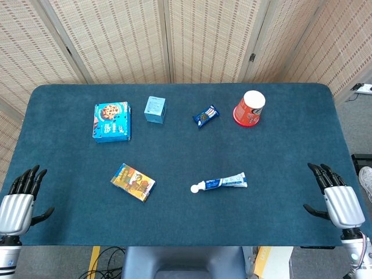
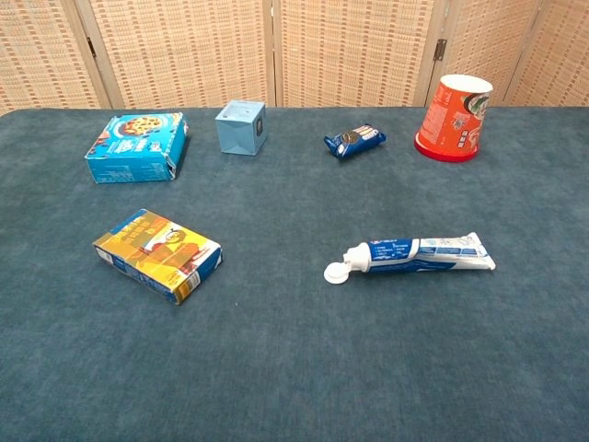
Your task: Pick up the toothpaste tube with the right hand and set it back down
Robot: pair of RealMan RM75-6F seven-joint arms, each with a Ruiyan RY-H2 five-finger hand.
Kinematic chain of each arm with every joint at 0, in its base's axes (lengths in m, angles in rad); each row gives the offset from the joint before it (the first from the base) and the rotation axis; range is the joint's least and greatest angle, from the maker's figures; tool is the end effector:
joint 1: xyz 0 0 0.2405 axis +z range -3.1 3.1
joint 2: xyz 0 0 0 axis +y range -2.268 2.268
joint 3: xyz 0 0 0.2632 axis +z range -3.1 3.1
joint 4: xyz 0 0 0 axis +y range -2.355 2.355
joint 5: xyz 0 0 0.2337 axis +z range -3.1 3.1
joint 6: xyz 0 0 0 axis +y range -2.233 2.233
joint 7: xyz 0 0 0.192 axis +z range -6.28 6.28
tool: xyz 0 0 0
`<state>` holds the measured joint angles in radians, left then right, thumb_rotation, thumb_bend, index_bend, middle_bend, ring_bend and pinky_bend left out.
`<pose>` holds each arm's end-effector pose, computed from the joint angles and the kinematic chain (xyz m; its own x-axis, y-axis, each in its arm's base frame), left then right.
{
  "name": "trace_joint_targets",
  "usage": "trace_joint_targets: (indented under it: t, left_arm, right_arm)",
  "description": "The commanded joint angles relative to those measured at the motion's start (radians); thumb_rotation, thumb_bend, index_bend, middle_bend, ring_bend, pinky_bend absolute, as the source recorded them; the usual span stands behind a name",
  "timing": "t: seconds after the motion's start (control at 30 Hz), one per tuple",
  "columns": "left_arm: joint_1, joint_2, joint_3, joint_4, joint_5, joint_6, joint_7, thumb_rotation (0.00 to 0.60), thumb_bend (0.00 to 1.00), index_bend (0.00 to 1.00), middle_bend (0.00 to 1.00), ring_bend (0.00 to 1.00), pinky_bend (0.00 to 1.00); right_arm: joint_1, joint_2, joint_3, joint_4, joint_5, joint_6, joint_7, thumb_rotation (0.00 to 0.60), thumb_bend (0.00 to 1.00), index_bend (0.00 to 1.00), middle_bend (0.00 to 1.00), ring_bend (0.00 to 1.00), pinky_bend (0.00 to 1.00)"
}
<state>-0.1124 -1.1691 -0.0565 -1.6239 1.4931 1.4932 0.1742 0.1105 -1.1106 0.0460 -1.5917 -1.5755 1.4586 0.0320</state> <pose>-0.3117 0.2411 0.1251 0.4942 -0.0220 0.8690 0.8686 -0.0279 -0.4947 -0.3151 -0.2385 0.1341 0.4006 -0.0223 0.9160 -0.9121 -0.1048 0.3964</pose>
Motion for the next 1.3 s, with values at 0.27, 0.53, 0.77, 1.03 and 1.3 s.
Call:
trace_joint_targets:
  t: [0.27,0.53,0.77,1.03,1.3]
  left_arm:
    - [0.003,0.004,0.005,-0.002,0.001,-0.001,-0.005,0.6,0.2,0.01,0.01,0.0,0.15]
    - [0.015,0.003,0.012,0.01,-0.002,0.007,-0.022,0.6,0.2,0.01,0.01,0.0,0.15]
    - [0.023,0.012,0.012,0.014,0.003,0.021,-0.036,0.6,0.2,0.02,0.01,0.0,0.15]
    - [0.028,0.018,0.011,0.013,-0.002,0.025,-0.037,0.6,0.2,0.02,0.01,0.0,0.15]
    - [0.03,0.015,0.012,0.014,-0.004,0.021,-0.034,0.6,0.2,0.03,0.01,0.0,0.15]
  right_arm:
    - [0.131,-0.001,0.025,-0.081,-0.027,-0.16,-0.096,0.6,0.14,0.15,0.28,0.18,0.27]
    - [0.256,-0.108,0.059,-0.086,0.001,-0.305,-0.244,0.6,0.14,0.2,0.28,0.18,0.28]
    - [0.357,-0.226,0.067,-0.017,0.062,-0.449,-0.329,0.6,0.14,0.27,0.31,0.21,0.32]
    - [0.433,-0.345,0.093,0.085,0.151,-0.524,-0.394,0.6,0.15,0.3,0.34,0.23,0.33]
    - [0.495,-0.42,0.105,0.17,0.229,-0.589,-0.416,0.6,0.19,0.32,0.36,0.25,0.35]
